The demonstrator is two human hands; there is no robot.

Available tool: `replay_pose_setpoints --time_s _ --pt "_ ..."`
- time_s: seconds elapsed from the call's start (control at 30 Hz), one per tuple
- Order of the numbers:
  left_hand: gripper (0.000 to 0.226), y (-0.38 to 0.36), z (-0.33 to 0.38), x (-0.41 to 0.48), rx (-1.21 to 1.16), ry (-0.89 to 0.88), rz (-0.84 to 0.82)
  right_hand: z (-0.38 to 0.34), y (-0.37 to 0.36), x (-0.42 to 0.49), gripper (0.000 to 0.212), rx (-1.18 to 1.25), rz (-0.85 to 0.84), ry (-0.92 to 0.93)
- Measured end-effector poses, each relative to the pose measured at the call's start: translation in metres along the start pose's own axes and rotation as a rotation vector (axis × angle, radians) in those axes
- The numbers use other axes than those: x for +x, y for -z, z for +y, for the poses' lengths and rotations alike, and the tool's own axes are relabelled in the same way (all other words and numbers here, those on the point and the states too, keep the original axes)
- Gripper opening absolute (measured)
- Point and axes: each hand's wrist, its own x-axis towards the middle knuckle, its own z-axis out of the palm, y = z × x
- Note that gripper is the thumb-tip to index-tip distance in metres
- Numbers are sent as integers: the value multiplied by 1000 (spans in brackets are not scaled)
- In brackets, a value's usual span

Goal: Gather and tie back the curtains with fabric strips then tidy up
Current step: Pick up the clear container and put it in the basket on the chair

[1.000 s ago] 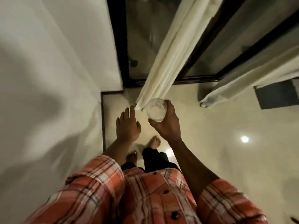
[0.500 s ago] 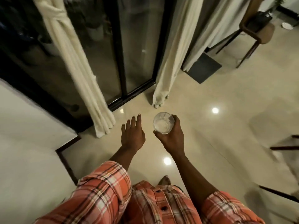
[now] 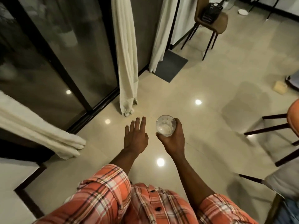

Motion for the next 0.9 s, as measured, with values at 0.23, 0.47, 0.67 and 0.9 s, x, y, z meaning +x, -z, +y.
replay_pose_setpoints --time_s 0.23,0.47,0.67,0.9 --pt "65 4 60 74 -19 -89 -17 26 40 69 82 -1 69 -52" --pt "66 1 120 181 -2 -149 -76 50 73 171 84 -34 99 -79" --pt "66 21 182 288 -35 -198 -138 54 112 279 81 -30 171 -127" --pt "66 22 263 394 18 -284 -163 72 153 394 82 40 225 -157"
